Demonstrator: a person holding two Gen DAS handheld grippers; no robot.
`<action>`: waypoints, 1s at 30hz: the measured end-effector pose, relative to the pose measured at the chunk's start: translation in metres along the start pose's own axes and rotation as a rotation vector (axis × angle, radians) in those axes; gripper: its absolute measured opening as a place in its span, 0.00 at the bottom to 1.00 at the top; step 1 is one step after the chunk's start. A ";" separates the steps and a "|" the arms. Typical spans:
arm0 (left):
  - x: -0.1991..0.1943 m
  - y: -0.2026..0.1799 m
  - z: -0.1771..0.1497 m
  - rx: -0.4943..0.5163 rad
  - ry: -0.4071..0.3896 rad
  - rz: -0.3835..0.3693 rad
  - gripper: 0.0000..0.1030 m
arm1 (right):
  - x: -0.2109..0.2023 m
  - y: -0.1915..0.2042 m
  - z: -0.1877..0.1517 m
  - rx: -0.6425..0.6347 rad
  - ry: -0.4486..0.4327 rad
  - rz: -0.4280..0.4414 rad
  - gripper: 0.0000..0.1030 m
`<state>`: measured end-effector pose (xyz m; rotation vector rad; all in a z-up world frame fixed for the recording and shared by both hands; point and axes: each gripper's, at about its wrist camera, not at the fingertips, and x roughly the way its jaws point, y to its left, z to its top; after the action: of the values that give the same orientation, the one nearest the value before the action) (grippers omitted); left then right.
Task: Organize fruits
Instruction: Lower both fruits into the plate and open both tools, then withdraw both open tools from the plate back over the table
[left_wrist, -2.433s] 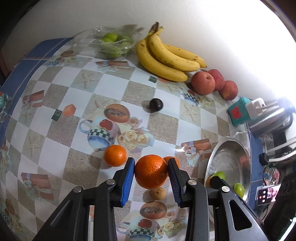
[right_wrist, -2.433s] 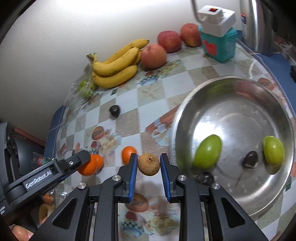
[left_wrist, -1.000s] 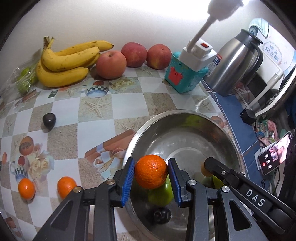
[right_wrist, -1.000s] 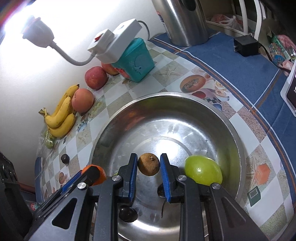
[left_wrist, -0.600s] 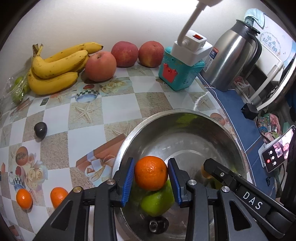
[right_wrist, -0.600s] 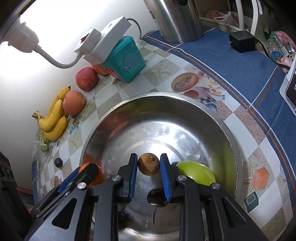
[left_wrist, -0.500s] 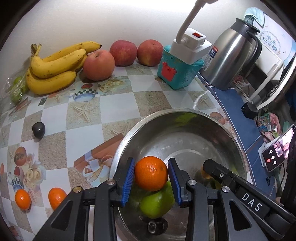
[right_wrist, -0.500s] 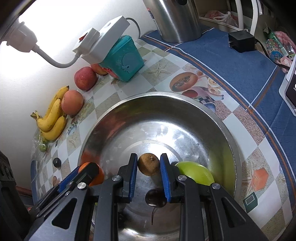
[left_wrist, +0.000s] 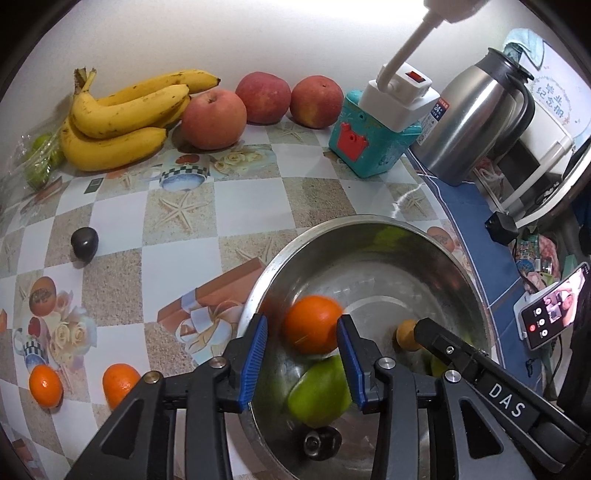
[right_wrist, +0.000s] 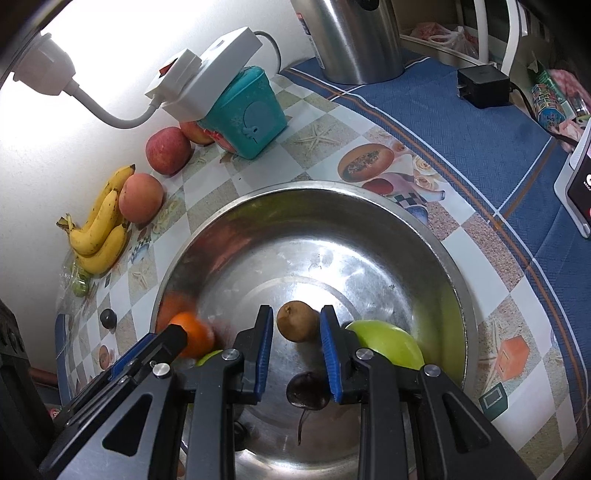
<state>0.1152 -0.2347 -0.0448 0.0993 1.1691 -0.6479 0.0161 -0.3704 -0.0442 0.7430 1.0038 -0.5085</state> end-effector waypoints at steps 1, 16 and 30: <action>-0.001 0.000 0.000 0.000 0.001 0.001 0.44 | -0.001 0.000 0.000 -0.001 0.001 0.000 0.26; -0.028 0.023 -0.012 -0.030 0.070 0.176 0.44 | -0.016 0.019 -0.004 -0.079 0.022 -0.074 0.31; -0.042 0.080 -0.039 -0.235 0.089 0.344 0.83 | -0.020 0.036 -0.010 -0.185 0.027 -0.136 0.65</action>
<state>0.1152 -0.1364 -0.0444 0.1267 1.2686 -0.2028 0.0263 -0.3384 -0.0187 0.5209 1.1155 -0.5159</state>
